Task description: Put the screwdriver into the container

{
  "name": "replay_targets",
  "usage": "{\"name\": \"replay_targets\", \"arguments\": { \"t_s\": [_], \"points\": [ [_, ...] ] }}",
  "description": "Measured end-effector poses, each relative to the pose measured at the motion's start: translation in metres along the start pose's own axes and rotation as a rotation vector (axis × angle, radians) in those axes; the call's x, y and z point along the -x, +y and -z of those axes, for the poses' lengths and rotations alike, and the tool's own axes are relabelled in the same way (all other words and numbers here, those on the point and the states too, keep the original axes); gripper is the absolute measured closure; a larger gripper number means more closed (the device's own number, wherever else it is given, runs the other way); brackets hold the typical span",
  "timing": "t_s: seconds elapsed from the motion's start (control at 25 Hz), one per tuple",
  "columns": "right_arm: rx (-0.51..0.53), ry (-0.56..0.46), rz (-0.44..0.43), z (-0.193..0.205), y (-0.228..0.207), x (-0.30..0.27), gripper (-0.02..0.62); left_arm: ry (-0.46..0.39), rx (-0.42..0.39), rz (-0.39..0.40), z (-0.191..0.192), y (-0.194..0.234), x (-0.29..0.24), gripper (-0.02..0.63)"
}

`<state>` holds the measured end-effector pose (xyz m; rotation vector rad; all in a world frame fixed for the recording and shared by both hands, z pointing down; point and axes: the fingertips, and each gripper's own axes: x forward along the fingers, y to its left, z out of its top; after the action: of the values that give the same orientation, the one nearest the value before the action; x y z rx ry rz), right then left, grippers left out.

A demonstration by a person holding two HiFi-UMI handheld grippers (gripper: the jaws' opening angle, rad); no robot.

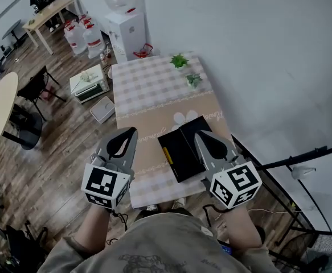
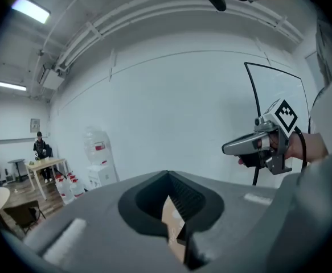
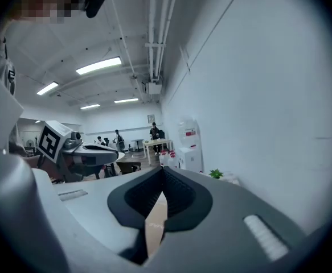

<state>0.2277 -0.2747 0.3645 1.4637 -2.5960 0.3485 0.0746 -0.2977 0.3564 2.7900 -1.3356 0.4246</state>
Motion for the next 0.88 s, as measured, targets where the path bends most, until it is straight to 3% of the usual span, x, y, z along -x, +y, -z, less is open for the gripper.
{"name": "replay_targets", "arguments": {
  "t_s": [0.2,0.4,0.88],
  "points": [
    [0.029,-0.111,0.008,-0.039,0.013,0.036,0.569,-0.11,-0.105,-0.001,-0.046,-0.014,0.02,0.604],
    [0.04,-0.163,0.017,-0.053,0.022,0.065,0.569,-0.167,-0.084,0.032,-0.067,-0.033,0.04,0.604],
    [0.04,-0.131,0.015,-0.037,0.029,0.083,0.569,-0.134,-0.072,0.044,-0.053,-0.043,0.047,0.604]
  ]
}}
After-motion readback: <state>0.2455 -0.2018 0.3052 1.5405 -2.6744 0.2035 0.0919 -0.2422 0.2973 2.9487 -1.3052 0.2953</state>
